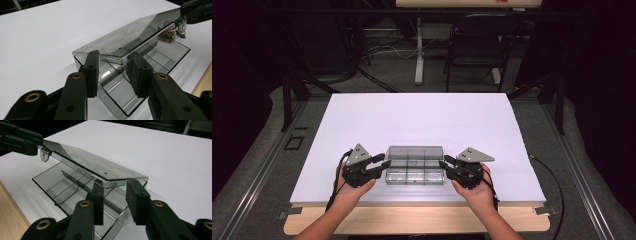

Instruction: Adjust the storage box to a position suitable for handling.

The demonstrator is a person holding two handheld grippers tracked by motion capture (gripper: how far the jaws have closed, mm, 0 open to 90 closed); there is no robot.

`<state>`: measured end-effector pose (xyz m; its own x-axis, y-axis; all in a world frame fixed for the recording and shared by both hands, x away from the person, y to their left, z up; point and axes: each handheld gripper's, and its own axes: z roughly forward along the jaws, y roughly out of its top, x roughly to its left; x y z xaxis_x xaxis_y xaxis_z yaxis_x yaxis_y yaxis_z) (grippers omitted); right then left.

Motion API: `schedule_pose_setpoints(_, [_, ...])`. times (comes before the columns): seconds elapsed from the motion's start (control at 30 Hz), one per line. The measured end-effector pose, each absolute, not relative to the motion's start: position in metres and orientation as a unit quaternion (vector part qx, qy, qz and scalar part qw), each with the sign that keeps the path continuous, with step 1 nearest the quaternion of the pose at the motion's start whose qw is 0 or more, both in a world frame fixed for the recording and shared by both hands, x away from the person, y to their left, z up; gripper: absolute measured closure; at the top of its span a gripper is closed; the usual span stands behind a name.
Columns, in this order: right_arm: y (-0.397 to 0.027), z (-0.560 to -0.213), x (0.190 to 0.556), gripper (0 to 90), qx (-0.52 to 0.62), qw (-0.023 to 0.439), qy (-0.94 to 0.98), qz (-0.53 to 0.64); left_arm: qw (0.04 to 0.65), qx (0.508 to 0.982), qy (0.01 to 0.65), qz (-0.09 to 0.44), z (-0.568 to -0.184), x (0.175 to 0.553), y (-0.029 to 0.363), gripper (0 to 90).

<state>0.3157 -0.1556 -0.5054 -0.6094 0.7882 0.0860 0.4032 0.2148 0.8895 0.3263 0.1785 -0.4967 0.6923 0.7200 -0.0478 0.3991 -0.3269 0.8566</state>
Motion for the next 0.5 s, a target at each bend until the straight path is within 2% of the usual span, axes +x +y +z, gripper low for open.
schedule_pose_setpoints(0.5, [-0.152, -0.491, 0.331, 71.1, 0.396, 0.208, 0.755, 0.479, 0.466, 0.787, 0.362, 0.178, -0.486, 0.34, 0.178, 68.0])
